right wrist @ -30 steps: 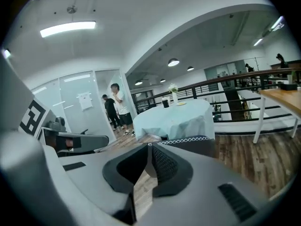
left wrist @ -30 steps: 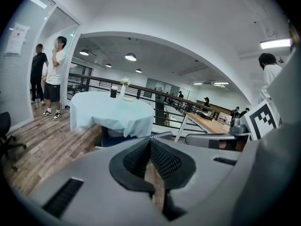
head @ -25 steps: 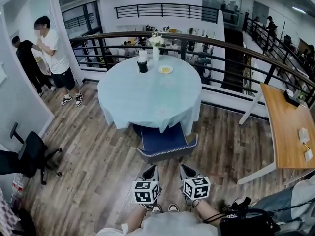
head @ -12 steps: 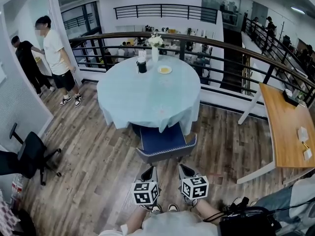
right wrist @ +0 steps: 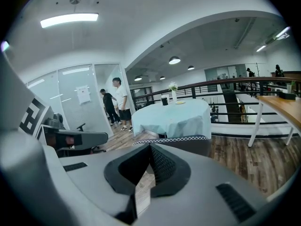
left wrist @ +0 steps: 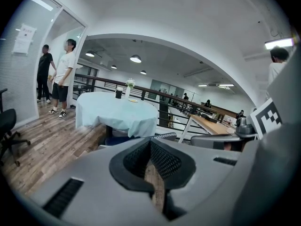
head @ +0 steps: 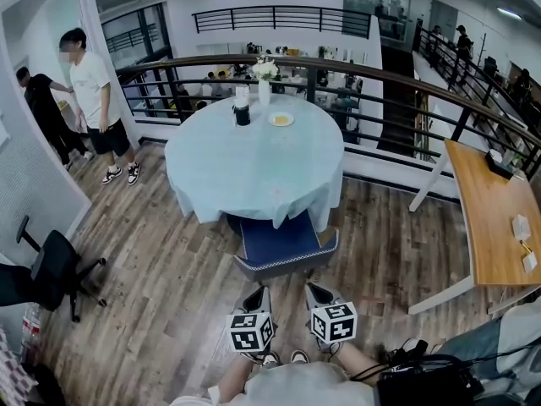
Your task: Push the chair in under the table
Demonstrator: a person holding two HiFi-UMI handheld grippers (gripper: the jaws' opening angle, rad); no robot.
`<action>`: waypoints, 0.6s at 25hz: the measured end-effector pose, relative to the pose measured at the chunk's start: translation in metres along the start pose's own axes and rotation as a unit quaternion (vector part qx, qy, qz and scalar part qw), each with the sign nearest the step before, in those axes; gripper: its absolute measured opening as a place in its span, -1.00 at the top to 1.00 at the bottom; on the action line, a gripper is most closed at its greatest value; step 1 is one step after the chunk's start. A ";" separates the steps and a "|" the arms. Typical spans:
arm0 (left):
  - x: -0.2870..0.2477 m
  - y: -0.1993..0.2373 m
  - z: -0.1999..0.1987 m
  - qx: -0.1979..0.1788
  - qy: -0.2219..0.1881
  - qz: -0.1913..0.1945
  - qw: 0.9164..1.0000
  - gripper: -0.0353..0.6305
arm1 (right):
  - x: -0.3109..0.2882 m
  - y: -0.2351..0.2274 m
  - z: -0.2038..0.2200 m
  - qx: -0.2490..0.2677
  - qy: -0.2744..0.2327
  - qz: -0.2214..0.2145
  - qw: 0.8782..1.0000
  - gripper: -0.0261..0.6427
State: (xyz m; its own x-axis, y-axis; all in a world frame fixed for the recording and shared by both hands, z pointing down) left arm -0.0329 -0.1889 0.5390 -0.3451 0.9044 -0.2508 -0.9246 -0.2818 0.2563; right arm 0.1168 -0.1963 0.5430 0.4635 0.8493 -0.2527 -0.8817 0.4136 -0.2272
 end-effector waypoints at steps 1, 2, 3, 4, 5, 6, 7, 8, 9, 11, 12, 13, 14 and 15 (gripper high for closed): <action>-0.001 0.000 0.000 -0.001 0.001 0.001 1.000 0.88 | -0.001 0.000 0.000 0.000 0.001 0.000 1.000 0.87; -0.002 0.000 -0.001 -0.002 0.001 0.002 1.000 0.88 | -0.002 0.000 -0.001 0.000 0.002 0.001 1.000 0.87; -0.003 0.000 -0.001 -0.002 0.002 0.002 1.000 0.88 | -0.003 0.000 -0.001 0.000 0.003 0.001 1.000 0.87; -0.004 0.001 -0.001 -0.001 0.003 0.002 1.000 0.88 | -0.004 0.000 0.000 0.001 0.004 0.001 1.000 0.87; -0.005 0.002 0.000 0.000 0.005 0.002 1.000 0.88 | -0.005 -0.001 0.000 0.002 0.005 0.002 1.000 0.87; -0.006 0.003 0.000 0.001 0.006 0.002 1.000 0.88 | -0.005 -0.001 0.001 0.002 0.006 0.002 1.000 0.87; -0.006 0.003 0.001 0.002 0.006 0.002 1.000 0.88 | -0.005 -0.001 0.002 0.003 0.007 0.002 1.000 0.87; -0.006 0.003 0.001 0.002 0.007 0.002 1.000 0.88 | -0.005 -0.001 0.002 0.003 0.008 0.003 1.000 0.87; -0.006 0.003 0.002 0.003 0.007 0.003 1.000 0.88 | -0.004 -0.001 0.003 0.003 0.009 0.004 1.000 0.87; -0.006 0.002 0.002 0.004 0.007 0.004 1.000 0.88 | -0.002 -0.002 0.004 0.002 0.011 0.006 1.000 0.87; -0.006 0.002 0.002 0.004 0.007 0.005 1.000 0.88 | -0.002 -0.002 0.005 0.002 0.012 0.007 1.000 0.87; -0.007 0.003 0.002 0.004 0.006 0.005 1.000 0.88 | -0.002 -0.002 0.005 0.003 0.013 0.008 1.000 0.87; -0.007 0.003 0.002 0.005 0.006 0.005 1.000 0.88 | -0.002 -0.002 0.005 0.004 0.013 0.008 1.000 0.87; -0.007 0.004 0.002 0.006 0.006 0.004 1.000 0.88 | -0.002 -0.001 0.005 0.005 0.014 0.009 1.000 0.88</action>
State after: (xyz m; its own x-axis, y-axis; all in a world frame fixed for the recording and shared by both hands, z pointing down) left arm -0.0341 -0.1959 0.5437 -0.3546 0.8983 -0.2594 -0.9198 -0.2854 0.2692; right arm 0.1168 -0.1965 0.5487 0.4500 0.8474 -0.2820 -0.8905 0.4018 -0.2137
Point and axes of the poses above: the fingertips, and each gripper's own axes: x backward along the fingers, y to its left, z out of its underside, the point moved 4 cm from there along x, backward along the fingers, and after that the axes turned 12 degrees about -y, right-handed, at the moved point
